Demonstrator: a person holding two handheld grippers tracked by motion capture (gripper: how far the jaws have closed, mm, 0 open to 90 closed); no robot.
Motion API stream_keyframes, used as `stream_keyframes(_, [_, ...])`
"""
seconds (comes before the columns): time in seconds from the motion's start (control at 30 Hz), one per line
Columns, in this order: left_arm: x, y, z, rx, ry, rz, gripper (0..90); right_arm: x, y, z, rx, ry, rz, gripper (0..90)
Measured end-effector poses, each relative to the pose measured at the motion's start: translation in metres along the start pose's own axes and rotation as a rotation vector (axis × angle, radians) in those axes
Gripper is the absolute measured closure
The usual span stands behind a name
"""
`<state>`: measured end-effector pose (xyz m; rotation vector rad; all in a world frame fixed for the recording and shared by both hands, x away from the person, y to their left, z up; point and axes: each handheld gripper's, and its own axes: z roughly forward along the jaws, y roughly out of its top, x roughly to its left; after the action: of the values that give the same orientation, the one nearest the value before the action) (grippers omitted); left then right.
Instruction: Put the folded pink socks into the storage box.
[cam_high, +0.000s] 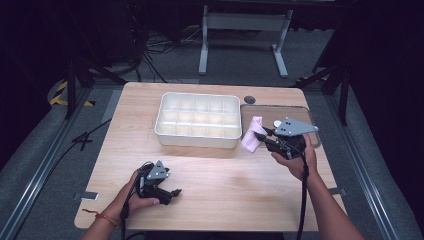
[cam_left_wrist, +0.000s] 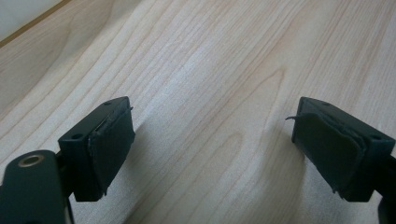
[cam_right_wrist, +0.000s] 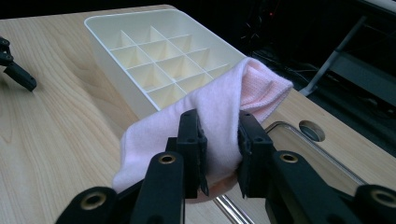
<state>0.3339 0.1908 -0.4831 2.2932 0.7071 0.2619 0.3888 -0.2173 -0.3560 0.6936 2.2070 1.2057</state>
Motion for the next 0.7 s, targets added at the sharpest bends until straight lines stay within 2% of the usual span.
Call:
stream_keyframes(0.3, [0.0, 0.0, 0.0, 0.0, 0.0, 0.001, 13.0, -0.005, 0.006, 0.006, 0.001, -0.008, 0.005, 74.1])
stream_keyframes(0.7, [0.0, 0.0, 0.0, 0.0, 0.0, 0.001, 13.0, -0.008, 0.017, 0.021, 0.022, -0.025, -0.022, 74.2])
